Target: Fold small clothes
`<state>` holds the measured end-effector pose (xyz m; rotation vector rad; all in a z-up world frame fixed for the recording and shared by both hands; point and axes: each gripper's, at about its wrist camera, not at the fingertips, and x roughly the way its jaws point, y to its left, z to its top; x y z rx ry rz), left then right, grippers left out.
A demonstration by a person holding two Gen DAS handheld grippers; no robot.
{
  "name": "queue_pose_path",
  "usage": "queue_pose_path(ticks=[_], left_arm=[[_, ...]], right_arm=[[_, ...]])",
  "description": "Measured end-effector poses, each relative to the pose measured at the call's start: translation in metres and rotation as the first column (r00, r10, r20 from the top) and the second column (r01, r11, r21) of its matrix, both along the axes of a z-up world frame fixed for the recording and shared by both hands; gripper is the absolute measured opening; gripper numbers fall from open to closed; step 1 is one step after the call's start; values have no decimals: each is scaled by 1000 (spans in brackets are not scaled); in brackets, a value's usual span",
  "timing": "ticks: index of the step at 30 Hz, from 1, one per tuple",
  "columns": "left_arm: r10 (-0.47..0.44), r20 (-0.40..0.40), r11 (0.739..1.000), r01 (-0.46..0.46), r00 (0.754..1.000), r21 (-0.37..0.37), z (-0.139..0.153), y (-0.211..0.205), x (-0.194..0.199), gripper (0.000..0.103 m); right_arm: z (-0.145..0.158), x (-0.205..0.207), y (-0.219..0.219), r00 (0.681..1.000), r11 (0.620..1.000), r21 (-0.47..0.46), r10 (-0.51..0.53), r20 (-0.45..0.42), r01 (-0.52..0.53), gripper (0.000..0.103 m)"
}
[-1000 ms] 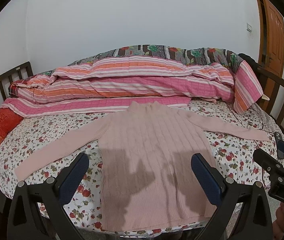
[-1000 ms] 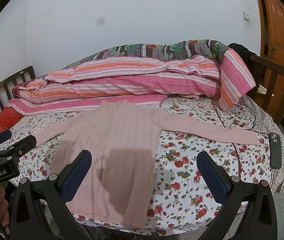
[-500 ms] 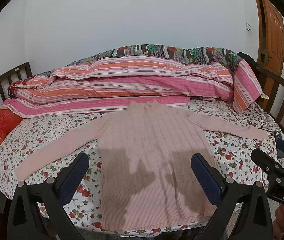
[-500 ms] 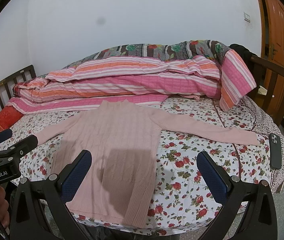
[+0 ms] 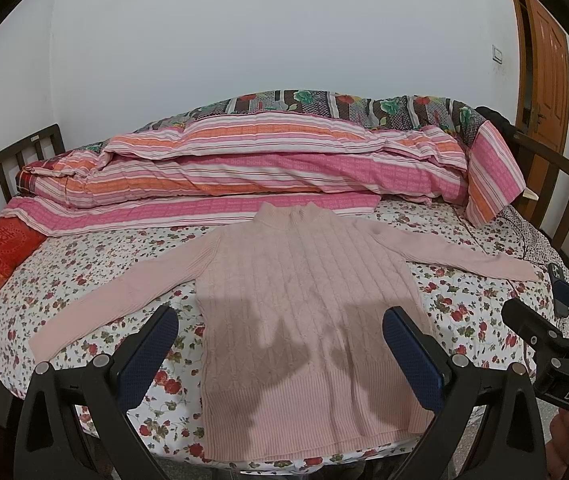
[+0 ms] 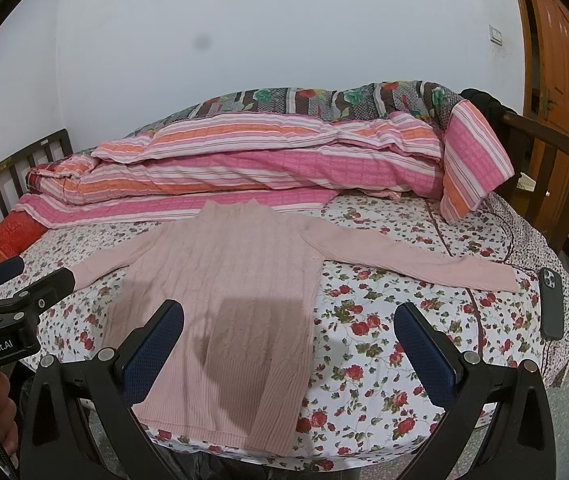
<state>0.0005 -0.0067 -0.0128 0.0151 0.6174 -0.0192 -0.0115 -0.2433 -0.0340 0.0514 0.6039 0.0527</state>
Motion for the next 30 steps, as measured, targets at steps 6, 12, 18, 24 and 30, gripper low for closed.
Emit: queue_pose_path(ticks=[6,12,18,24,30], left_arm=[[-1,3,1000,1,1000,1,-2,-3,-2,103],[-2,4,1000,2,1000,2,0,-5,-2,103],[-1,3,1000,1,1000,3,0,-6,-2,103],[-2,1,1000,2,1000,1,0,-6,-2,103],[3,-20,1000,-3,1000,-18,-11,1,8,103]], right_arm=[[0,0,0,1000,1000,0,0,0,0,103],[1,1,0,1000,1000,-2,2,2,-2,103],[2,1,2,1000,1000,-5,5,3,-5,103],[1,1,6,1000,1000,-11,12,5,-12,103],[-10,9,13,1000,1000,-23,18,-7,-18,103]])
